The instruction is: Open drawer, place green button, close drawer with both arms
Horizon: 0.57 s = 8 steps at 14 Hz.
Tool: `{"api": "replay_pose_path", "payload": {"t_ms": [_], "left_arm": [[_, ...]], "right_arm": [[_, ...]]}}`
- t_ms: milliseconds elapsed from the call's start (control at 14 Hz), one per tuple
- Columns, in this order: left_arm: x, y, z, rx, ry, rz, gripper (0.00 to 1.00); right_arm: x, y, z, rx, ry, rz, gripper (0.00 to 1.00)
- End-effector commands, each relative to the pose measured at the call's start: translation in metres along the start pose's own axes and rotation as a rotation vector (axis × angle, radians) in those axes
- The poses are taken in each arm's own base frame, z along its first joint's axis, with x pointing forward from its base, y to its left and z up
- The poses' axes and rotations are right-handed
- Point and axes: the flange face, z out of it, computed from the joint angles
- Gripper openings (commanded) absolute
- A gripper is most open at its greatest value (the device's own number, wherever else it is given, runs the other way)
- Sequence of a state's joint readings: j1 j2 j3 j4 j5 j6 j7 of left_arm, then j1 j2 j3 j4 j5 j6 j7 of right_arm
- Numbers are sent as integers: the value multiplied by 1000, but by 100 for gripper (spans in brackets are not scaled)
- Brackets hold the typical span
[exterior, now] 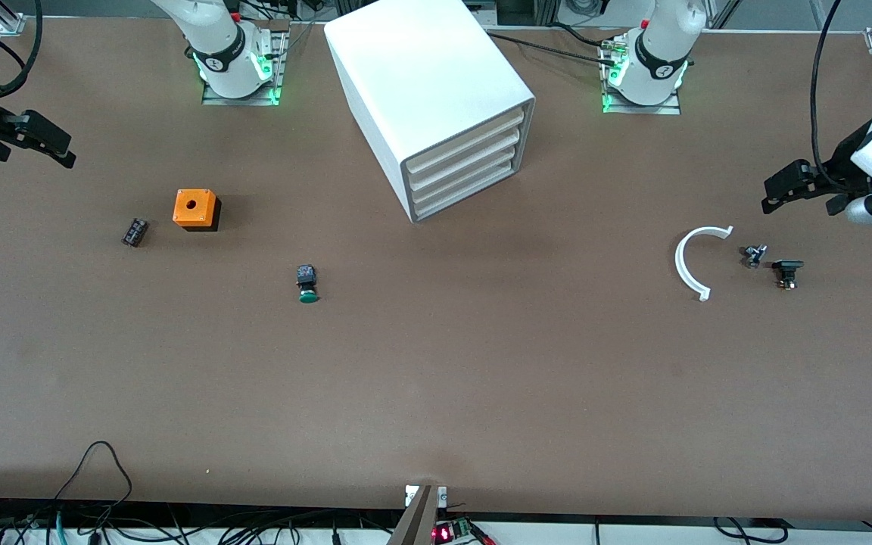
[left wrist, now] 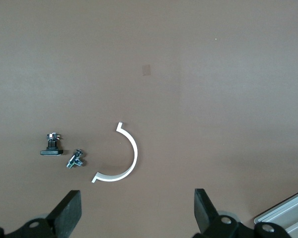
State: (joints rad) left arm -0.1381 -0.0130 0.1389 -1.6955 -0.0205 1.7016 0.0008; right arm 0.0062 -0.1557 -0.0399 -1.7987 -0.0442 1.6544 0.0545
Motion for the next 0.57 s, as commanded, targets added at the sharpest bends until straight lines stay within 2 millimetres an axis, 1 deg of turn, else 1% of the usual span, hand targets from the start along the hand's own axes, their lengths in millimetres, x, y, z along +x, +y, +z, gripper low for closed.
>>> {"api": "replay_pose_path", "payload": {"t_ms": [0, 143, 214, 286, 357, 429, 500], "left_arm": [[4, 2, -5, -12, -14, 20, 100], [4, 2, -5, -12, -13, 20, 100], [4, 4, -5, -12, -13, 23, 100], [4, 7, -6, -12, -11, 30, 100], [6, 7, -8, -13, -4, 33, 100], [9, 10, -6, -12, -7, 36, 100], [15, 10, 4, -12, -17, 38, 100]], "right_arm": [[-2, -3, -7, 8, 7, -54, 100], [-3, 2, -6, 17, 4, -82, 100], [-7, -1, -7, 14, 1, -74, 100], [-9, -4, -9, 9, -1, -53, 100], [-9, -8, -9, 6, -1, 8, 100], [-11, -17, -11, -3, 2, 10, 100], [-12, -20, -10, -10, 2, 0, 100]]}}
